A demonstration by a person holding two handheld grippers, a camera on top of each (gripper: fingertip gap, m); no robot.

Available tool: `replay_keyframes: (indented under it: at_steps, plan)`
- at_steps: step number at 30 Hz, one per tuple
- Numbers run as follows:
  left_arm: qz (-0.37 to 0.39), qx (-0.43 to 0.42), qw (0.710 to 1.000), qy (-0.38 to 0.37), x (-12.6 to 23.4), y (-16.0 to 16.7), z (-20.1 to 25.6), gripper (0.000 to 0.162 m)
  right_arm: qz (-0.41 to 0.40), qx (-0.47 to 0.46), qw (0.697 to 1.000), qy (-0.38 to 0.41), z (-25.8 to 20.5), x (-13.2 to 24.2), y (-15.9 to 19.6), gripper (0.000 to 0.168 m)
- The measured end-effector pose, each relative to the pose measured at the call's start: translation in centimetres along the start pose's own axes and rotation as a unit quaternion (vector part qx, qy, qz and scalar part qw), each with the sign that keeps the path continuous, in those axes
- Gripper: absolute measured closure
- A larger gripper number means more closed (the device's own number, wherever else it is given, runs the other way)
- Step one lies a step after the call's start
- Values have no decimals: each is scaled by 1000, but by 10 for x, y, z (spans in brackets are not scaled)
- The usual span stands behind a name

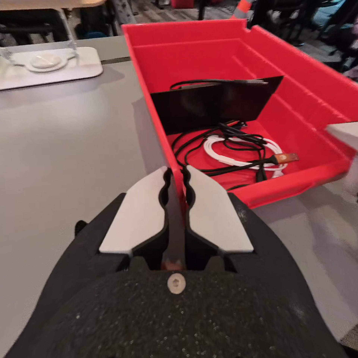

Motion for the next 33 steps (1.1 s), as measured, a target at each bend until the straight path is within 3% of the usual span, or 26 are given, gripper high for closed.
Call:
replay_keyframes:
  at_steps: [1, 5, 9, 15, 19, 23, 28, 29, 31, 33]
  plan:
    - [0, -4, 1000, -1, -2, -1, -2, 151, 0, -5, 1000, 19, 3, -2, -1, 162]
    - [10, 0, 1000, -21, 4, -5, -18, 156, 15, 5, 1000, 13, -14, 1, -6, 164]
    - [29, 4, 999, -46, 34, -13, -49, 159, 54, 15, 998, 3, -51, 17, -20, 166]
    - [72, -6, 989, -130, 96, -11, -135, 158, 92, 33, 992, -85, -154, 27, -37, 166]
    - [75, -16, 980, -182, 124, 1, -194, 158, 65, 19, 987, -143, -224, 19, -28, 166]
    - [46, -15, 982, -182, 118, 20, -233, 158, 58, 33, 987, -146, -260, 7, -7, 166]
    - [34, -1, 989, -147, 97, 27, -246, 157, 28, 42, 986, -161, -260, -1, 2, 165]
    - [25, 0, 991, -134, 96, 26, -245, 153, 21, 43, 984, -170, -259, -1, 1, 165]
    - [5, 2, 998, -68, 101, 25, -239, 126, 13, 43, 979, -199, -257, -1, 0, 164]
    - [77, 41, 993, -75, 127, 11, -247, 111, 17, 32, 972, -231, -252, 5, -1, 157]
Point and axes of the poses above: each gripper's, where its closed fingertips meet, x back along the fingers, y out of its underside, z = x × y across the jaws, the point moved 6 cm from there along x, back along the fingers, and after that the axes turned 3 degrees about z, right-handed, at the moved point
